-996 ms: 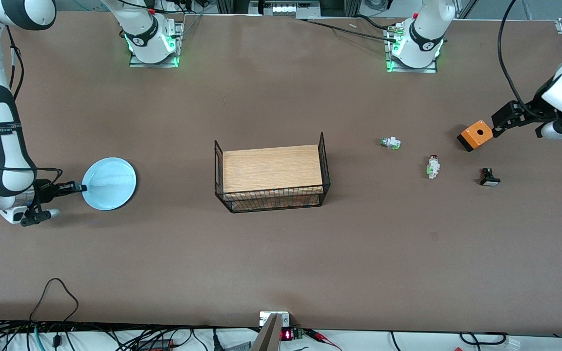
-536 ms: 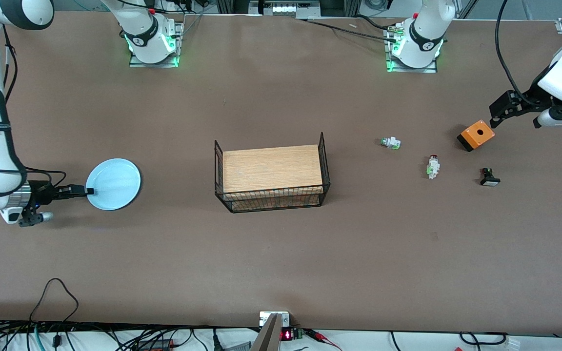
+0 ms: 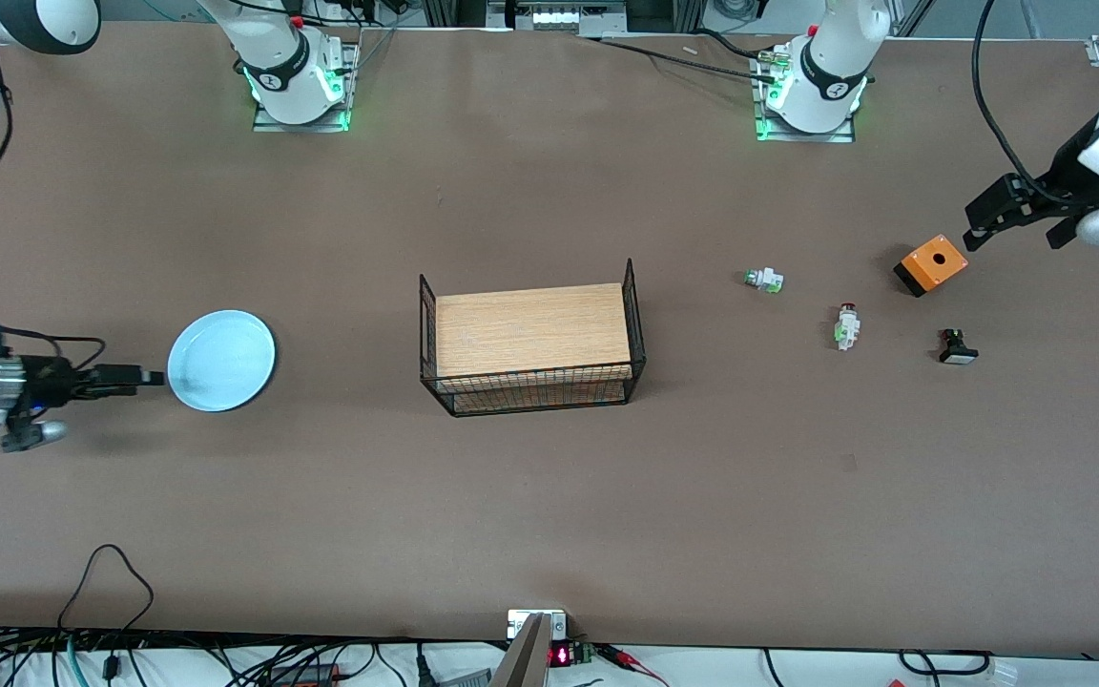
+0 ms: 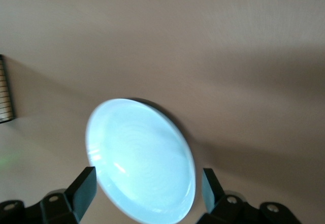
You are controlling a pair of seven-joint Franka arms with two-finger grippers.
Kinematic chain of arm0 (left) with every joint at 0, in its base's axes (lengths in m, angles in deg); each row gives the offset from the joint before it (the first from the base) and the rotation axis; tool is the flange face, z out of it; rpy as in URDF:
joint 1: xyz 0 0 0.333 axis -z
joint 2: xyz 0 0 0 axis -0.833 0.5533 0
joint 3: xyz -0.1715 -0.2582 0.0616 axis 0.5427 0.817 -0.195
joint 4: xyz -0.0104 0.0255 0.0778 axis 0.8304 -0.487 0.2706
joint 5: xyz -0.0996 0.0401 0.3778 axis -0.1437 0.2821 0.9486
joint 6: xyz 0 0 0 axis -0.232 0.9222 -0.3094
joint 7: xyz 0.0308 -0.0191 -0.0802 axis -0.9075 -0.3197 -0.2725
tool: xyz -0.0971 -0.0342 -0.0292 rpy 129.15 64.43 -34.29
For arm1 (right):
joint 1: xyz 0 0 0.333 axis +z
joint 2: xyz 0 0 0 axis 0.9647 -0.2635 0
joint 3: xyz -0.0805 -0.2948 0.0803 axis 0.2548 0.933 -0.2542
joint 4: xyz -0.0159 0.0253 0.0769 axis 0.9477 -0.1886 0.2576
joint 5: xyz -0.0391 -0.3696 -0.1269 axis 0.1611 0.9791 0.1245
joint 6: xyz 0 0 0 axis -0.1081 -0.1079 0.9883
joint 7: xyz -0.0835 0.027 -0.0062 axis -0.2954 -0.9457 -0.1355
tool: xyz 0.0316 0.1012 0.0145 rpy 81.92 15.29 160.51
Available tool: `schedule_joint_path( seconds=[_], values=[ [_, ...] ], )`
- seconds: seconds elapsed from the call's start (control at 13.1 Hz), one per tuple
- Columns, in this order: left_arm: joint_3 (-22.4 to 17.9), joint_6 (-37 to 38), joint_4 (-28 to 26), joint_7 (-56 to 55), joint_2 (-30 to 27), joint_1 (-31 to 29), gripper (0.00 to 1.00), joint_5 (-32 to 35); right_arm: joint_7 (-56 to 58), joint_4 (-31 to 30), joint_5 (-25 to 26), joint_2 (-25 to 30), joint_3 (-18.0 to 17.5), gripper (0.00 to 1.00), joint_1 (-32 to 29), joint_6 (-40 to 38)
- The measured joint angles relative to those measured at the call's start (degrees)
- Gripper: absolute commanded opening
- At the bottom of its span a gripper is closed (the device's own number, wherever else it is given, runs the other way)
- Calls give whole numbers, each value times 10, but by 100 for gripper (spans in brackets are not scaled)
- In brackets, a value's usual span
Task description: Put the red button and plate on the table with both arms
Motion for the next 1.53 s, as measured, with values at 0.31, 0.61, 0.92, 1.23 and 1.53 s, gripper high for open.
schedule_joint_path(
  seconds=[0.31,0.61,0.92,1.23,1.53],
  values=[
    [0,58,44,-5,9,-1,100,0,0,116,40,33,-6,100,50,-74],
    [2,72,58,36,16,0,100,0,-44,136,95,84,-6,100,134,-77],
    [5,86,61,32,18,0,100,0,-220,138,130,132,-6,100,192,-128],
    [2,88,61,32,18,0,100,0,-252,138,176,151,-6,100,201,-183],
    [2,91,61,31,19,-1,100,0,-262,121,214,181,-6,100,227,-198]
  ],
)
